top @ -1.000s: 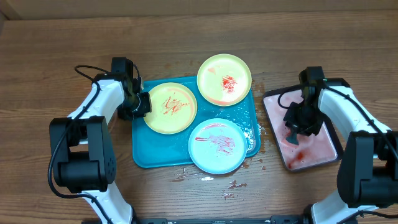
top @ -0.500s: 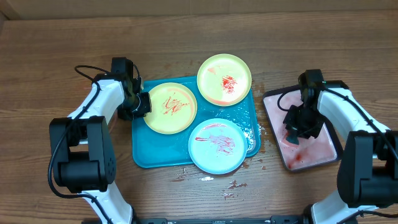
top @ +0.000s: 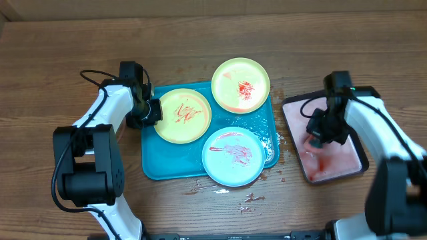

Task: Clean dirty plates on tray and stack at the side
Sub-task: 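Grasp the green-and-pink sponge with the right gripper and lift it, then carry the sponge with the right gripper over to the yellow plate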

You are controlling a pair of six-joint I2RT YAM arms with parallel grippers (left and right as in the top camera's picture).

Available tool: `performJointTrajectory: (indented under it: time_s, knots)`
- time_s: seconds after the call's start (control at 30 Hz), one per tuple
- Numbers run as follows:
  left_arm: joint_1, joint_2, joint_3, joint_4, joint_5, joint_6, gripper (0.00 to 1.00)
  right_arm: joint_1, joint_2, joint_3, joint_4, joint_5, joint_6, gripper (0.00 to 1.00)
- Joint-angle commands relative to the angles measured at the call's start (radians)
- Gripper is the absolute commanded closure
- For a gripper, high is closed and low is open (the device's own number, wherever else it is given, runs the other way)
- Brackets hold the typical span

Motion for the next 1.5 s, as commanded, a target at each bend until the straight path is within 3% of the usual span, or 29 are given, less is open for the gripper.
performJointTrajectory:
  time_s: [0.0, 0.2, 0.4, 1.47]
  knots:
    - [0.003, 0.035, -0.019, -0.011, -0.041, -0.006, 0.96, 0.043, -0.199, 0.053, 0.02, 0.088, -0.007, 0.96]
    - [0.003, 0.035, -0.019, -0.011, -0.041, -0.01, 0.96, 0.148, -0.446, 0.053, 0.009, 0.369, -0.024, 0.96]
    - [0.003, 0.035, -0.019, -0.011, -0.041, -0.01, 0.96, 0.196, -0.549, 0.053, -0.053, 0.624, 0.066, 0.96]
    - [0.003, 0.035, -0.019, -0.026, -0.04, -0.01, 0.96, 0.196, -0.483, 0.052, -0.053, 0.681, 0.137, 0.96]
